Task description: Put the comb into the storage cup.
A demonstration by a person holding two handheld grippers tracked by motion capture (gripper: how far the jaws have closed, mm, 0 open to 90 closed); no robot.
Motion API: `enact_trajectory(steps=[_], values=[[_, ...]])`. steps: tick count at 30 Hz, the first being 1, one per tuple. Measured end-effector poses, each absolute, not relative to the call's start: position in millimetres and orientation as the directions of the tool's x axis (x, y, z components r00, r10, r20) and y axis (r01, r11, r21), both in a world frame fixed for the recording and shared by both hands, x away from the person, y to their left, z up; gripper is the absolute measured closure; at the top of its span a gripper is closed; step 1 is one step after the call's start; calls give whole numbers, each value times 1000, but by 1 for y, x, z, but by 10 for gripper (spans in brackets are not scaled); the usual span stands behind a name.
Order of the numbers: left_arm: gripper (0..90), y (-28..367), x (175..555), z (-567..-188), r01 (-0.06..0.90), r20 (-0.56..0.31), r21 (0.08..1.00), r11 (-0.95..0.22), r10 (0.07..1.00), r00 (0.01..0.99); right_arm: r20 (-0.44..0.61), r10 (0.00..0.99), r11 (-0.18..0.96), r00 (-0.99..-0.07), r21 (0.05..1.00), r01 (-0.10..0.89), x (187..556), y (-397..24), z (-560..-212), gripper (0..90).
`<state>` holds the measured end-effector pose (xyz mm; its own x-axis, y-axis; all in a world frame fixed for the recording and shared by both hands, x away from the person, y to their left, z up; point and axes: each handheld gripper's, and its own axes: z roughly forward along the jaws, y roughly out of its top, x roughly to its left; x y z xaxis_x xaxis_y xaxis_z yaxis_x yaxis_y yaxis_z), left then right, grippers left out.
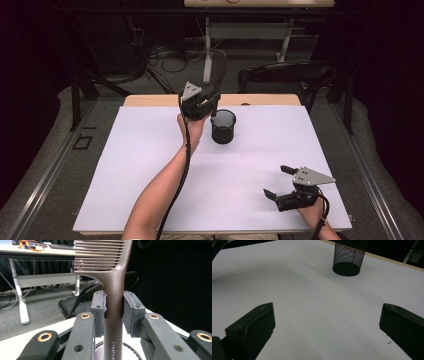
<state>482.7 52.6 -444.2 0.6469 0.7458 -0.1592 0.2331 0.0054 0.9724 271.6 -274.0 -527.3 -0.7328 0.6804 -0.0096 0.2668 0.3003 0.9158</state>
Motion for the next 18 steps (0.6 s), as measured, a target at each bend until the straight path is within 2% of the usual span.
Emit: enact_trajectory(steps=[8,18], values=[[726,50,485,-451,233,-194,971,46,722,665,-6,680,300,-734,915,270,271,-273,-527,0],[726,44,487,-459,194,-172,980,53,719,673,-3,679,300,-734,914,274,271,-273,-527,0]])
